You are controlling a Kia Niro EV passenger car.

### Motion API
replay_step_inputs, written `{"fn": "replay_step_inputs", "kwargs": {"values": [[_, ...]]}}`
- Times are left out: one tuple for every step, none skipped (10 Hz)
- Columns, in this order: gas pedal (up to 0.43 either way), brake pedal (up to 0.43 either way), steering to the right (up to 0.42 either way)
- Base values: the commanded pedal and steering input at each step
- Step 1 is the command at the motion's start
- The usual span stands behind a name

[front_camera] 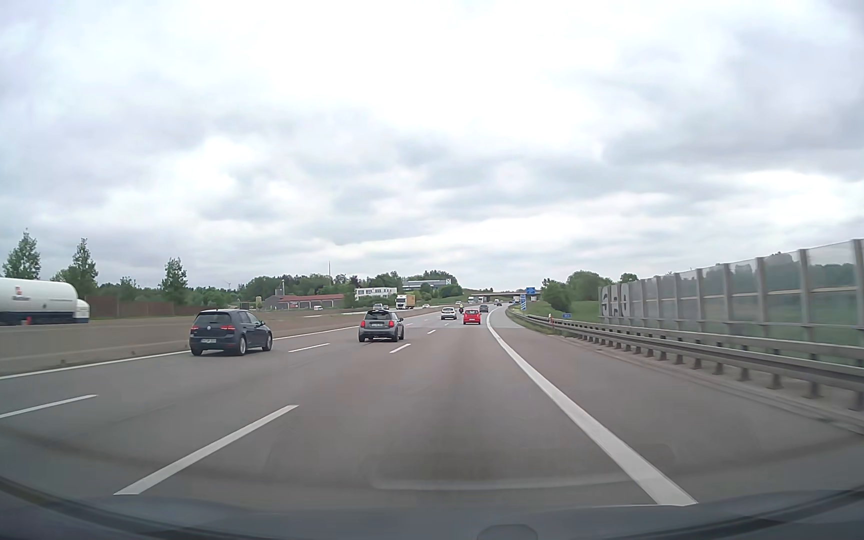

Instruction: Follow the waypoints while adhering to traffic rules and regulations

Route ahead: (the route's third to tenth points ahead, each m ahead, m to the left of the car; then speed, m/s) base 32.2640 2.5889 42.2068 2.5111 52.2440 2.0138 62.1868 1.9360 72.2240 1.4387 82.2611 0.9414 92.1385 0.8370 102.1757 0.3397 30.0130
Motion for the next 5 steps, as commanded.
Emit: {"fn": "replay_step_inputs", "kwargs": {"values": [[0.209,0.000,0.002],[0.220,0.000,0.002],[0.240,0.000,0.002],[0.240,0.000,0.002],[0.240,0.000,0.002]]}}
